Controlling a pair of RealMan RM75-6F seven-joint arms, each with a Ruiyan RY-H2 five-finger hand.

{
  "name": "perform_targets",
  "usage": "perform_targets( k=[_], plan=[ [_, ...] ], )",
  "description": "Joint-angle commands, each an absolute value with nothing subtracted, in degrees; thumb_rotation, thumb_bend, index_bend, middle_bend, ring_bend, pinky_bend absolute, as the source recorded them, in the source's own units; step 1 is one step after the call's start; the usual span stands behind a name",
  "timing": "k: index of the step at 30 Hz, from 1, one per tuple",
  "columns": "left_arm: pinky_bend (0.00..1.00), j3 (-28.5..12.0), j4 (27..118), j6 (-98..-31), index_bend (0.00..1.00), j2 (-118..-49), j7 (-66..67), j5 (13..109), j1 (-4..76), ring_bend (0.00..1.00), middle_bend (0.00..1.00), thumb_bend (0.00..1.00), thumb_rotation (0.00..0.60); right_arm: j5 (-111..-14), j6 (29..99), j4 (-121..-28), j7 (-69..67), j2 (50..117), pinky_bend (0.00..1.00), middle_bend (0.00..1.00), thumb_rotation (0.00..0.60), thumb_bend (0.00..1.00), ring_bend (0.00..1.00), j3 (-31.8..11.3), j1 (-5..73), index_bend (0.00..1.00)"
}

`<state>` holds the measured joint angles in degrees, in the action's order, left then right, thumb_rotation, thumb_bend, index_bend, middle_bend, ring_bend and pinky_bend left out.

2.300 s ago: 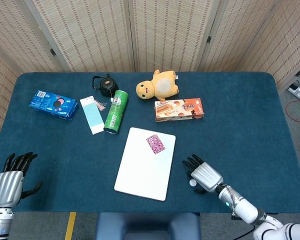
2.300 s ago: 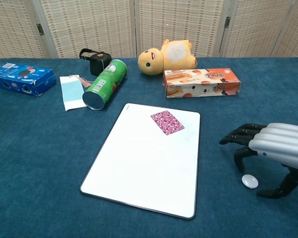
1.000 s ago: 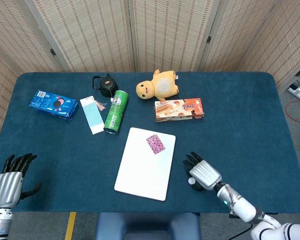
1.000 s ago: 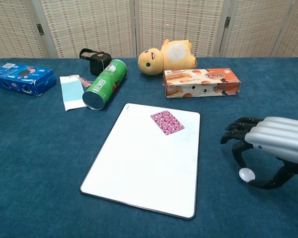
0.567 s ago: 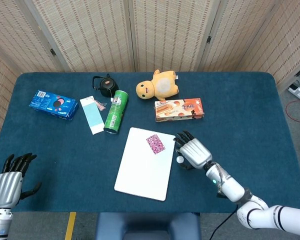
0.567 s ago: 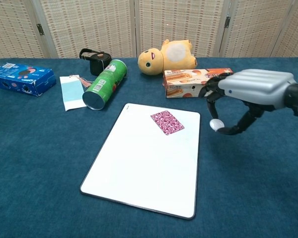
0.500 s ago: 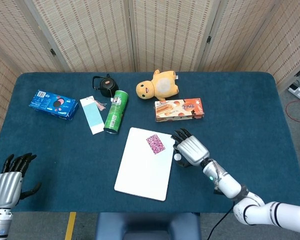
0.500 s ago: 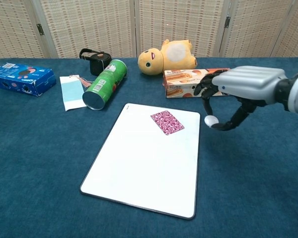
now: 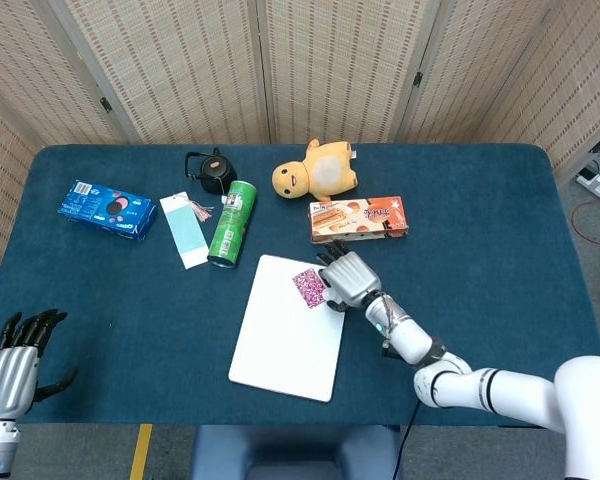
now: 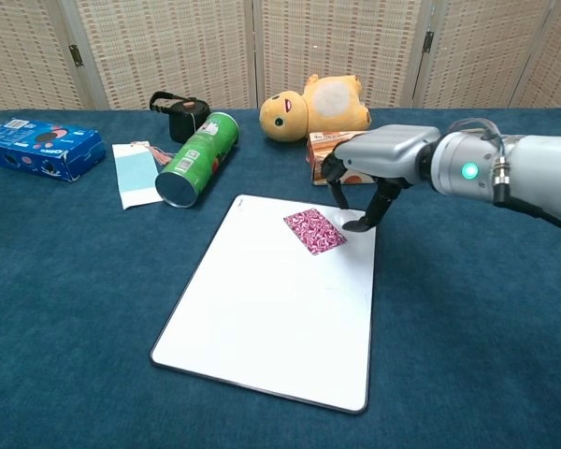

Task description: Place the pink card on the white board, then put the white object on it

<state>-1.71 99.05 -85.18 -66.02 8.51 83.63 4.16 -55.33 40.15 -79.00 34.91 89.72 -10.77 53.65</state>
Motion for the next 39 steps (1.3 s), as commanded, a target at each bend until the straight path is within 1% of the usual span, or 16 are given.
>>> perform_targets(
  k=[1, 15, 19, 21, 25, 27, 30, 33, 36, 39],
  plan=[
    [0.00, -1.6, 98.9, -85.1, 0.18, -66.0, 8.3, 83.6, 4.1, 0.17, 0.17, 0.29, 0.600, -53.5, 39.5, -77.0, 35.8, 91.5, 0.00, 0.17, 0.471, 0.36, 0.04, -10.6, 55.4, 0.55],
    [0.00, -1.6, 97.7, -84.8, 0.18, -66.2, 7.1, 83.1, 3.8, 0.17, 0.17, 0.29, 0.600, -48.9, 39.9, -71.6, 37.0, 95.6, 0.00, 0.16, 0.468, 0.36, 0.04, -9.4, 59.5, 0.50],
    [0.00, -1.7, 97.5, -84.9, 0.18, -66.2, 7.0, 83.1, 3.7, 0.17, 0.17, 0.29, 0.600, -47.8, 40.0, -70.4, 37.5, 96.5, 0.00, 0.15, 0.470, 0.36, 0.03, -9.0, 60.4, 0.45],
    [0.00, -1.7, 97.5, -84.9, 0.18, -66.2, 7.0, 83.1, 3.8, 0.17, 0.17, 0.29, 0.600, -47.2, 40.2, -70.1, 38.0, 96.7, 0.00, 0.13, 0.469, 0.36, 0.02, -8.8, 60.8, 0.39],
    [0.00, -1.7, 97.3, -84.9, 0.18, -66.3, 6.9, 83.1, 3.7, 0.17, 0.17, 0.29, 0.600, -46.9, 40.8, -70.8, 37.8, 96.3, 0.00, 0.10, 0.472, 0.36, 0.02, -8.4, 60.9, 0.17],
    [0.00, -1.8, 97.3, -84.8, 0.18, -66.4, 6.9, 83.0, 3.8, 0.17, 0.17, 0.29, 0.600, -47.1, 41.2, -71.3, 37.4, 95.9, 0.00, 0.09, 0.471, 0.36, 0.02, -8.3, 60.8, 0.12],
    [0.00, -1.8, 97.3, -84.7, 0.18, -66.4, 7.0, 83.2, 3.9, 0.17, 0.17, 0.29, 0.600, -48.3, 42.5, -73.6, 36.3, 94.2, 0.00, 0.09, 0.469, 0.36, 0.02, -8.2, 60.1, 0.10],
    [0.00, -2.0, 97.4, -84.7, 0.18, -66.3, 7.0, 83.2, 4.0, 0.17, 0.17, 0.29, 0.600, -50.3, 45.1, -78.8, 34.9, 90.5, 0.00, 0.09, 0.468, 0.36, 0.04, -7.9, 58.3, 0.10],
    [0.00, -2.2, 97.6, -84.5, 0.18, -66.2, 7.2, 83.2, 4.2, 0.17, 0.17, 0.29, 0.600, -52.2, 49.0, -85.1, 34.3, 85.4, 0.00, 0.09, 0.469, 0.36, 0.06, -7.1, 55.7, 0.10],
    [0.00, -2.4, 97.9, -84.3, 0.18, -66.4, 7.6, 83.4, 4.6, 0.17, 0.17, 0.29, 0.600, -54.3, 54.4, -91.1, 33.3, 80.7, 0.00, 0.09, 0.469, 0.36, 0.06, -6.1, 52.1, 0.10]
  ],
)
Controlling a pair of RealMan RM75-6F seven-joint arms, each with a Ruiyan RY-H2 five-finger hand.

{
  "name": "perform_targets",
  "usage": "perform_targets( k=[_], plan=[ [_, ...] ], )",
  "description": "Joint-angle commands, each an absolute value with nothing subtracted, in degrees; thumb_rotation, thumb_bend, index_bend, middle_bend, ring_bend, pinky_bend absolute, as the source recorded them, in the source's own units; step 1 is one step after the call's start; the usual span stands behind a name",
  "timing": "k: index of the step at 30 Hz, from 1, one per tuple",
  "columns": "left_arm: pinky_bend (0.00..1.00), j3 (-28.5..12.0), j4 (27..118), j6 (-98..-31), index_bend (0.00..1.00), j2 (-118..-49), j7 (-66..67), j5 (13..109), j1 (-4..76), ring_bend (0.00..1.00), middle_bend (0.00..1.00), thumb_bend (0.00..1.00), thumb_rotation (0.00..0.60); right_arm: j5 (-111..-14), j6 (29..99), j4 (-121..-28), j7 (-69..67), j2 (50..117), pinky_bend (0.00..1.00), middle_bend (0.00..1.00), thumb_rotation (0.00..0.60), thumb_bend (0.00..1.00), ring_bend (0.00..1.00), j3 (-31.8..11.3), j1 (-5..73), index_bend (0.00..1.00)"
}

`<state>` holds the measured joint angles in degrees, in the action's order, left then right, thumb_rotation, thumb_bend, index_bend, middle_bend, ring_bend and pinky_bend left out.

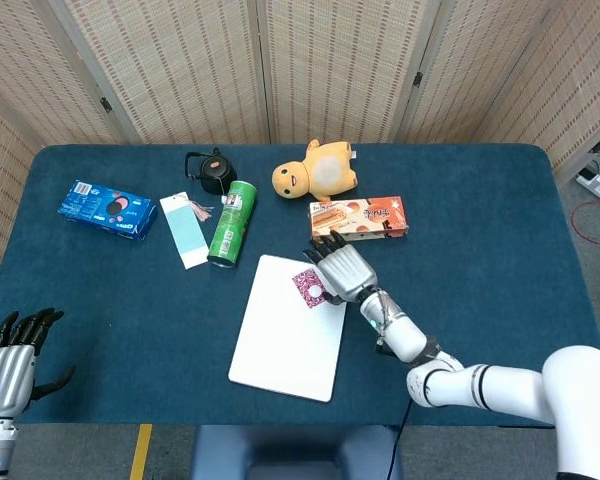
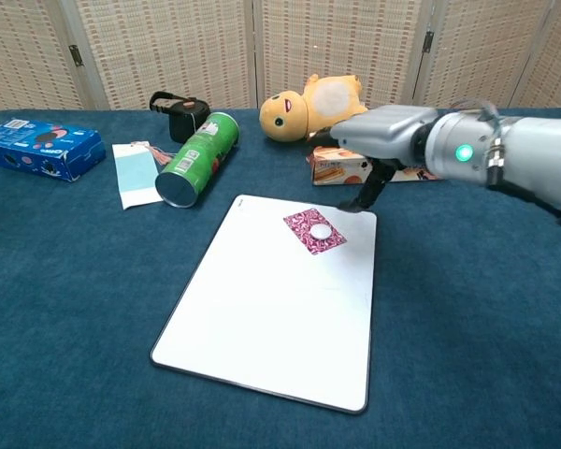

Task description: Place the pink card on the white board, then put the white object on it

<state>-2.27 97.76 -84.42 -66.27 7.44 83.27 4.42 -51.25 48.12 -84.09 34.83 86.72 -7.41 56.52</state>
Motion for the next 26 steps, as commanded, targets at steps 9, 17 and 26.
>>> perform_targets(
  k=[9, 17, 26],
  plan=[
    [0.00, -2.9, 99.3, -83.5, 0.18, -66.5, 9.8, 83.8, 5.8, 0.18, 0.17, 0.29, 0.600, -63.7, 70.5, -101.4, 26.6, 68.9, 0.00, 0.06, 0.470, 0.36, 0.04, -0.8, 38.3, 0.10],
    [0.00, -3.7, 101.1, -84.3, 0.18, -67.9, 13.1, 83.9, 6.5, 0.17, 0.17, 0.29, 0.600, -72.3, 85.5, -103.2, 17.7, 63.6, 0.00, 0.05, 0.469, 0.36, 0.02, 4.3, 24.4, 0.10],
    [0.00, -4.5, 102.3, -85.3, 0.18, -69.0, 15.4, 83.2, 6.6, 0.17, 0.17, 0.30, 0.600, -76.8, 93.2, -100.5, 9.9, 62.1, 0.00, 0.05, 0.469, 0.36, 0.02, 6.0, 14.1, 0.10]
  ],
)
